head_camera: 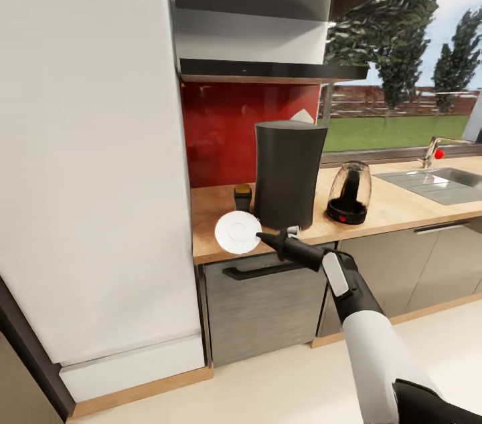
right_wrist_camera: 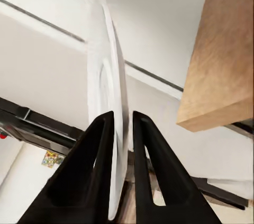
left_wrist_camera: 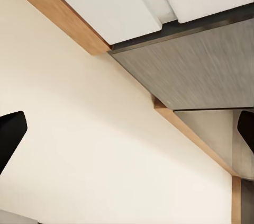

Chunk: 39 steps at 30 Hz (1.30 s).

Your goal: Set up a coffee station on the kitchen countertop: keep the coffee maker on the countertop, move the bottle of coffee from the kitchen shelf to the counter next to the coffee maker, place a paper coffee filter on top of the coffee maker, put the saucer next to the coffee maker with the coffee cup on the saucer, and place the electric kettle next to the coffee maker.

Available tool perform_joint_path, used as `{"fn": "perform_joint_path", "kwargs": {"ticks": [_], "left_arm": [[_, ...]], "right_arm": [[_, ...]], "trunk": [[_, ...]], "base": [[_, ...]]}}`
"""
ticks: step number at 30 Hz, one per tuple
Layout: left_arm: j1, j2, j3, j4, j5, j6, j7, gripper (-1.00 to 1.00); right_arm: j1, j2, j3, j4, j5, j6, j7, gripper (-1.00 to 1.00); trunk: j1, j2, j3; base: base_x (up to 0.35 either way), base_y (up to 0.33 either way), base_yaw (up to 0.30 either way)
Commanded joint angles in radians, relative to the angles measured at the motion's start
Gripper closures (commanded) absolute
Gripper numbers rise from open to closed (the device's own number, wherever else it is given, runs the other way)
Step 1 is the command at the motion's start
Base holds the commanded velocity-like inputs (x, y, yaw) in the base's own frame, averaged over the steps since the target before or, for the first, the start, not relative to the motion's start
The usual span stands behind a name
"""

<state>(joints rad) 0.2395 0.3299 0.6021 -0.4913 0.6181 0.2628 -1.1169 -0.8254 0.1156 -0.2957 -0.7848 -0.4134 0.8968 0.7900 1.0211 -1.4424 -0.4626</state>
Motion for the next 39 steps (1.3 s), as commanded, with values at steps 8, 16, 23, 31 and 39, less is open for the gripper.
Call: {"fn": "perform_joint_path", "kwargs": {"ticks": [8,16,23,31,39], "left_arm": [[0.001,0.0,-0.001,-0.001,0.006,0.01,-0.002,-1.0],[0.0,0.0,-0.001,-0.001,0.006,0.01,-0.001,-1.0],[0.001,0.0,-0.001,-0.001,0.006,0.01,-0.003,-1.0],[0.001,0.0,-0.001,-0.001,0.006,0.01,-0.002,-1.0],[0.001,0.0,-0.001,-0.001,0.006,0.01,-0.001,-1.0]], "right_arm": [[-0.001,-0.005,-0.085,0.002,-0.003,0.006,-0.104,1.0],[-0.003,-0.004,-0.136,0.002,-0.007,0.004,-0.283,1.0],[-0.014,0.005,-0.144,0.004,-0.008,0.002,-0.383,1.0],[-0.015,0.007,-0.148,0.005,-0.008,0.002,-0.389,1.0],[-0.015,0.007,-0.148,0.061,-0.266,-0.006,-0.562,1.0]], "trunk": [[0.0,-0.001,-0.001],[0.0,-0.001,-0.001],[0.0,-0.001,-0.001],[0.0,-0.001,-0.001],[0.0,-0.001,-0.001]], "base": [[0.0,0.0,0.0],[0.0,0.0,0.0],[0.001,0.0,0.0],[0.124,0.0,0.0],[0.011,0.0,0.0]]}}
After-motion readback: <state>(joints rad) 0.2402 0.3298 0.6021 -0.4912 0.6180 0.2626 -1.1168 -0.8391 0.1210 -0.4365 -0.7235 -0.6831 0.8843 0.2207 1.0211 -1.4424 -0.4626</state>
